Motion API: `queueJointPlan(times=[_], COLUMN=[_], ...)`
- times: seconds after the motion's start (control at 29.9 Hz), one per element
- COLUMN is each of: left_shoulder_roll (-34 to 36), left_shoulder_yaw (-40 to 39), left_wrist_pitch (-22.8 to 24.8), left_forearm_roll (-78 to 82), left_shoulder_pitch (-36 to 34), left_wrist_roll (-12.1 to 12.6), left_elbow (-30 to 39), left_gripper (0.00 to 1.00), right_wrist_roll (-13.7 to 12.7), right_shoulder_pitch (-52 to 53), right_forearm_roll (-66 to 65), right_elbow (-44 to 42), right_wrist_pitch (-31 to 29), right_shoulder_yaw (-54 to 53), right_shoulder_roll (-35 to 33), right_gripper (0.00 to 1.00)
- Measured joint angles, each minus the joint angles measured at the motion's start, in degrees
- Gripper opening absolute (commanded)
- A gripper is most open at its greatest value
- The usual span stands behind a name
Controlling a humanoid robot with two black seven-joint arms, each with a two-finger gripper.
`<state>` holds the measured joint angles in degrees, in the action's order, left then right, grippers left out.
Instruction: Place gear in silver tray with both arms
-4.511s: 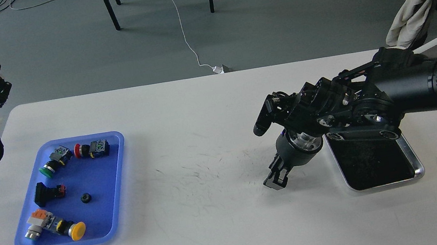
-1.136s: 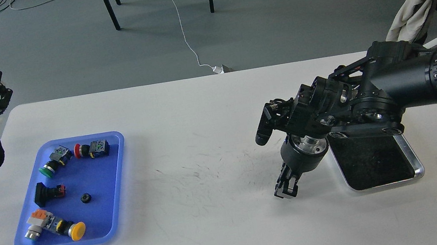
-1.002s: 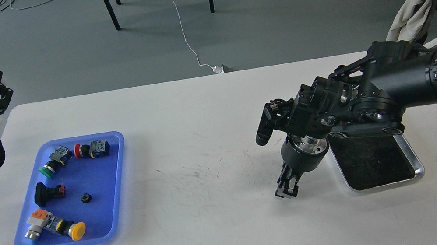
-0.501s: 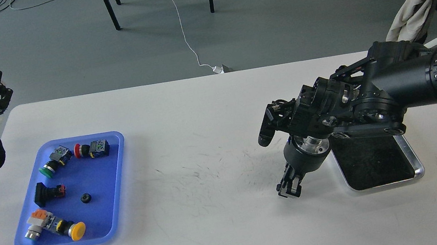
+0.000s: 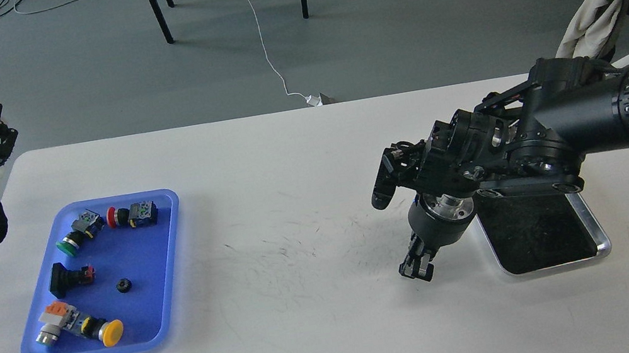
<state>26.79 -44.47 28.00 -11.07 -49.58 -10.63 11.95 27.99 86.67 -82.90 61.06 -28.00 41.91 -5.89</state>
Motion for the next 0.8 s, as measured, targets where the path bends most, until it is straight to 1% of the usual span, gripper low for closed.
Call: queueJointPlan(times=[0.27, 0.37, 0.5, 0.8], left_shoulder_roll=[0.06, 0.05, -0.07, -0.71], left_shoulder_yaw=[0.00, 0.25, 0.62, 0.87], left_wrist_pitch=[0.00, 0.00, 0.00, 0.00], left_forearm_roll=[0.00, 0.07, 0.17, 0.26], left_shoulder_pitch=[0.13, 0.15, 0.18, 0.44], left_wrist_roll=[0.00, 0.03, 0.31, 0.35], left_elbow=[0.00, 0.00, 0.00, 0.00], left_gripper=[0.99, 0.99, 0.99, 0.99], right_wrist_roll=[0.02, 0.00, 0.00, 0.02], right_shoulder_pitch=[0.00, 0.58, 3.63, 8.82], right_forearm_roll=[-0.38, -0.37, 0.33, 0.81], right_elbow=[-0.11, -0.05, 0.82, 7.70], right_wrist_pitch=[0.01, 0.00, 0.00, -0.01], right_shoulder_yaw=[0.00, -0.18, -1.56, -6.12], right_shoulder_roll=[-0.08, -1.36, -5.99, -22.19], right_gripper=[0.01, 0.01, 0.01, 0.01])
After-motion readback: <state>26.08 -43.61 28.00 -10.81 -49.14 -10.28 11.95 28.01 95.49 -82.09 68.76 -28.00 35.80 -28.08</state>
